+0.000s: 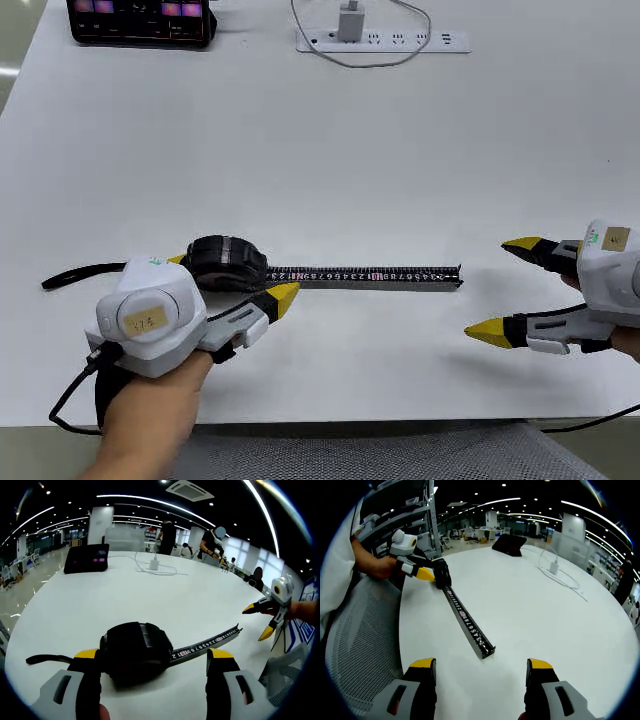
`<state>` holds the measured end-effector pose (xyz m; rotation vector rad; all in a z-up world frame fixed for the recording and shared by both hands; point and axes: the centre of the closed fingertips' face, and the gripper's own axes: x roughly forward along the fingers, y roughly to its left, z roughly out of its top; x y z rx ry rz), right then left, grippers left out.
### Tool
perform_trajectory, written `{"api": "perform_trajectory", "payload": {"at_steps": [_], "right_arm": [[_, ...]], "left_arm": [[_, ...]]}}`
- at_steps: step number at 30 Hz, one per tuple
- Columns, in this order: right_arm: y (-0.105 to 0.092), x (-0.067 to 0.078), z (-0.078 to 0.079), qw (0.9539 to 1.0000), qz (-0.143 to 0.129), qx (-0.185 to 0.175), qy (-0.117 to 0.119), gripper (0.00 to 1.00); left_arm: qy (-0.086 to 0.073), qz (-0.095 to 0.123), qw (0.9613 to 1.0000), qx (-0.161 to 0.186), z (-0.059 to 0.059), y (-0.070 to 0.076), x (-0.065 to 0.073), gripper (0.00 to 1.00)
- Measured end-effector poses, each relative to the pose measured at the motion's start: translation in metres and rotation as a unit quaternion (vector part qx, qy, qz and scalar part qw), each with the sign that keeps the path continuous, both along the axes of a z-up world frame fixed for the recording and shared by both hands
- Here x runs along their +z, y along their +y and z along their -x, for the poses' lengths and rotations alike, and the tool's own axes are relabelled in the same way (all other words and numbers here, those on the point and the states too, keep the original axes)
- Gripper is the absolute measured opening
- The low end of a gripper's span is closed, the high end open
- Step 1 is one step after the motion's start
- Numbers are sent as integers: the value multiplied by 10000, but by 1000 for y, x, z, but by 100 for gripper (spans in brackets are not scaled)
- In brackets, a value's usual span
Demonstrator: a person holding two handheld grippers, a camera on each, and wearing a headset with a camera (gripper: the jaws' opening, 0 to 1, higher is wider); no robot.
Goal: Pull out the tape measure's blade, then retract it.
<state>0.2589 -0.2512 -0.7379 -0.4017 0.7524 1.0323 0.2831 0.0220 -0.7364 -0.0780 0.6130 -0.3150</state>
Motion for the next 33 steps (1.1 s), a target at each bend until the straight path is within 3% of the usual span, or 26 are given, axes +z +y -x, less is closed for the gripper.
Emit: {"api": "perform_trajectory", "payload": {"at_steps": [14,33], "right_arm": [[1,-2,-11,9990,177,384,-116,57],[7,-7,-20,9976,272,629,-112,50]], "left_arm": [[31,57,9993,355,-7,7,-3,75],[155,227,9967,769,-13,16,-10,63]]}}
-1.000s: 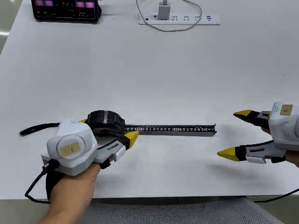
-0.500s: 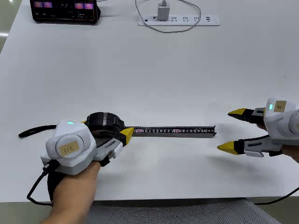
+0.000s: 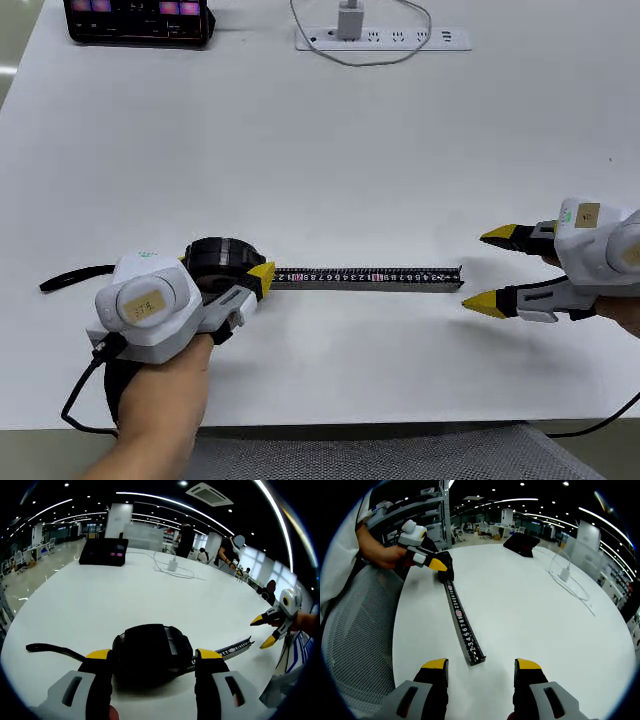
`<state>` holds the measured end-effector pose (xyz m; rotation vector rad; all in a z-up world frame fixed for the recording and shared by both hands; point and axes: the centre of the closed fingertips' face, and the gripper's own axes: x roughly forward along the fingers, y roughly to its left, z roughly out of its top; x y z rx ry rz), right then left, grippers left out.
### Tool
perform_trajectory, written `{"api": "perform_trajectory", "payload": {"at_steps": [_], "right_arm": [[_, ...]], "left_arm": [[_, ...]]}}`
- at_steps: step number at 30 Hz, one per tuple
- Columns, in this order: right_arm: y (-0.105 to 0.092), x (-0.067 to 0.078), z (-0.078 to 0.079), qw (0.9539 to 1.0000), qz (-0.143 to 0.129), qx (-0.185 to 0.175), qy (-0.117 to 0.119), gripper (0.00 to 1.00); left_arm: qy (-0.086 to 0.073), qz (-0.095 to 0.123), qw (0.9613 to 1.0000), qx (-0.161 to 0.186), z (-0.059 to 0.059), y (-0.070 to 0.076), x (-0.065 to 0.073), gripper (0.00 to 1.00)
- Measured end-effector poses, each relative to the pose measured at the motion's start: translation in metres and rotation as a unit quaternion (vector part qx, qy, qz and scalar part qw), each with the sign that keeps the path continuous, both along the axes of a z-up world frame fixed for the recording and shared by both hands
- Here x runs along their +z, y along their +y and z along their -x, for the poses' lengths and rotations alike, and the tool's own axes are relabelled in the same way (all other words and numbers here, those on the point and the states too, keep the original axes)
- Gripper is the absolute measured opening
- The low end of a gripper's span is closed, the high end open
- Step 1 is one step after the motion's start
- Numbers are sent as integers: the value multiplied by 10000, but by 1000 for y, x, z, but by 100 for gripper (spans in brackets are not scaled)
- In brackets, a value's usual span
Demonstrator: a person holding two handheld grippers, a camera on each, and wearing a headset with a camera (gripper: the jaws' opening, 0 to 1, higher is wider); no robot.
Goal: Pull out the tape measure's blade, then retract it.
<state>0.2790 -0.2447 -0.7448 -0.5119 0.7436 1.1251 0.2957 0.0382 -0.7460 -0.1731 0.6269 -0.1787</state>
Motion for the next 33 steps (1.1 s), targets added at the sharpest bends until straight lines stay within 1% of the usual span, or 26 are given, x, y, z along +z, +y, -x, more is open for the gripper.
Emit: {"api": "perform_trajectory", "payload": {"at_steps": [5,11,17,18,28,33], "right_arm": [[1,-2,-1,10000,26,69,7,48],[3,-4,0,9997,97,204,35,44],[6,-7,1,9991,174,379,115,37],[8,-7,1,9989,154,414,157,35],[13,-14,5,9961,335,750,317,25],[14,-20,7,9943,464,907,324,23]], "left_arm": [[27,16,10000,54,0,2,-1,60],[50,42,10000,49,-1,2,-2,60],[64,46,10000,48,-1,3,-2,60],[65,48,10000,44,-1,3,-2,60],[73,77,9999,21,-1,3,-2,60],[74,97,9999,19,-1,3,-2,60]]}}
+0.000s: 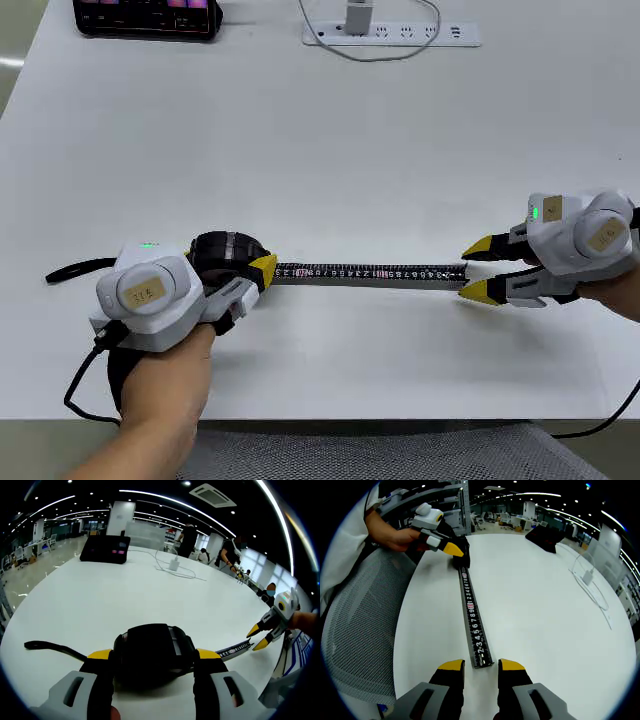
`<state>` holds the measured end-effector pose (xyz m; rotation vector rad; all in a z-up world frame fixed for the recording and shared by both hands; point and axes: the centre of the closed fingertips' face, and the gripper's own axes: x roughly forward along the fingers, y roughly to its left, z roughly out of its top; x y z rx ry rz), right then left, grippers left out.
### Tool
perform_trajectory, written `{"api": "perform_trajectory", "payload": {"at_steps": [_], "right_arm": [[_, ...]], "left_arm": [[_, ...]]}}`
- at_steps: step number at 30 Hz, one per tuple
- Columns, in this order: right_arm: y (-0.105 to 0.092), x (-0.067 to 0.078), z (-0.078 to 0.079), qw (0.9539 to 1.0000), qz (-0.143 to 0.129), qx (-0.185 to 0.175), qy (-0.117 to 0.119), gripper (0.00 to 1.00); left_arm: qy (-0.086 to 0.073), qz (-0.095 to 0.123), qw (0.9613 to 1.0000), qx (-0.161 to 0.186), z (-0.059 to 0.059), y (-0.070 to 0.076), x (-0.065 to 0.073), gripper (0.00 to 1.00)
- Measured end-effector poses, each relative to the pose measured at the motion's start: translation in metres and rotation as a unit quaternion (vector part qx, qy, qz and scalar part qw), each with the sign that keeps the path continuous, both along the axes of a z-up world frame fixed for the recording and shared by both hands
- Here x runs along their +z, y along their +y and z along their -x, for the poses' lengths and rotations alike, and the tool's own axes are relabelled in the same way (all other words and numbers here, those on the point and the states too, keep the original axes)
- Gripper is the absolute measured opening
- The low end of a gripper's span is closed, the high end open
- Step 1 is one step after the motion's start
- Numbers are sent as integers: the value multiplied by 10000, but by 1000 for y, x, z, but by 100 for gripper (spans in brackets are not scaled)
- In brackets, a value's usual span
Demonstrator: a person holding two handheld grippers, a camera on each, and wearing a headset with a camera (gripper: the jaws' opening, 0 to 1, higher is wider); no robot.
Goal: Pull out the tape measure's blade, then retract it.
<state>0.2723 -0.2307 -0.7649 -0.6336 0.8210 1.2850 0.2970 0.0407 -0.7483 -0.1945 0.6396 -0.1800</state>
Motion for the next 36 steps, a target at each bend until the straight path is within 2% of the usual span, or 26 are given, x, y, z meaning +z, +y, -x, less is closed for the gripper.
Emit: {"api": "perform_trajectory", "payload": {"at_steps": [6,18,28,36], "right_arm": [[-1,-6,1,9998,135,140,35,20],[-2,-12,-2,9986,350,383,-66,14],[-2,-12,-4,9984,376,403,-146,12],[-2,-12,-3,9977,439,494,-146,11]], "left_arm": [[5,2,10000,-2,0,0,0,60],[27,17,10000,8,0,0,-1,60],[53,12,10000,27,-1,0,-2,60],[153,-32,9999,-16,0,0,-2,59]]}}
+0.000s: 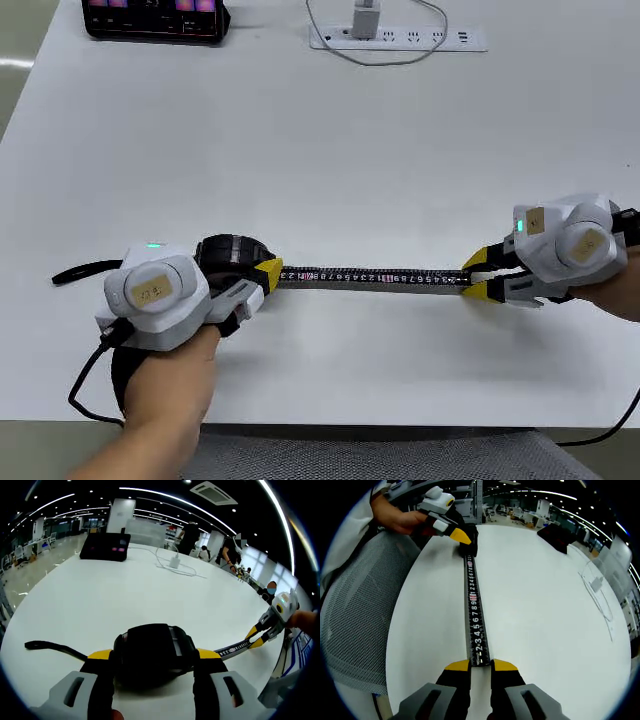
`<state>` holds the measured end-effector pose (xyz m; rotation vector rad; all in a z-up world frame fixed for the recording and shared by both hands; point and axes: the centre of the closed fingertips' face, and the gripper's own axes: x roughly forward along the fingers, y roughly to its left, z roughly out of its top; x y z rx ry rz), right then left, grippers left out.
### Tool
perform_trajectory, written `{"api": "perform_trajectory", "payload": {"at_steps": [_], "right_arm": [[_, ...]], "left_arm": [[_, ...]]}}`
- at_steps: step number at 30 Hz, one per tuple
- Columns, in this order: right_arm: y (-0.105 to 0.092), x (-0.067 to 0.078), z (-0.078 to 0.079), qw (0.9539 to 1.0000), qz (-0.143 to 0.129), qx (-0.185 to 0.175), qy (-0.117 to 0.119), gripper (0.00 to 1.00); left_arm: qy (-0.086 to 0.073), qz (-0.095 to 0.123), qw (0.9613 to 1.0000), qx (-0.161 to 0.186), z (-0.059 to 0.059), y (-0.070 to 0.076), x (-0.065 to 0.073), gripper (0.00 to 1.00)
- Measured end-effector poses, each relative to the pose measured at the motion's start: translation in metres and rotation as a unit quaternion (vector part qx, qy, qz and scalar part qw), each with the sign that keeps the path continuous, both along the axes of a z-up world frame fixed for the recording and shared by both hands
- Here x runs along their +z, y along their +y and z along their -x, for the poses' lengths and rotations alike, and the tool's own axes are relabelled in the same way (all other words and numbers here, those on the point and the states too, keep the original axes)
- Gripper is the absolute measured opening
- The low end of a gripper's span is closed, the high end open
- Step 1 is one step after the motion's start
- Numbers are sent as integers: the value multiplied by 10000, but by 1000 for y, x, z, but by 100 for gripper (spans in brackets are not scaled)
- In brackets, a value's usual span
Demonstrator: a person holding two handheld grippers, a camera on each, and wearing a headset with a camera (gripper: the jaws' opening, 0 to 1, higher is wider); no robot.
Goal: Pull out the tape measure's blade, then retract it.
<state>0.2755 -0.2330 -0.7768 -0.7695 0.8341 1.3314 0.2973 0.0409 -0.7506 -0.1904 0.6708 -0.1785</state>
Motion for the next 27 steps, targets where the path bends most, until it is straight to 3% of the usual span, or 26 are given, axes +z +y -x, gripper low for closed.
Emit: {"api": "perform_trajectory", "payload": {"at_steps": [18,27], "right_arm": [[0,1,-1,10000,51,75,2,11],[6,5,-2,9999,-90,-2,86,10]], "left_arm": [[102,9,9999,-64,1,0,0,57],[125,41,9999,-69,2,-1,1,57]]}}
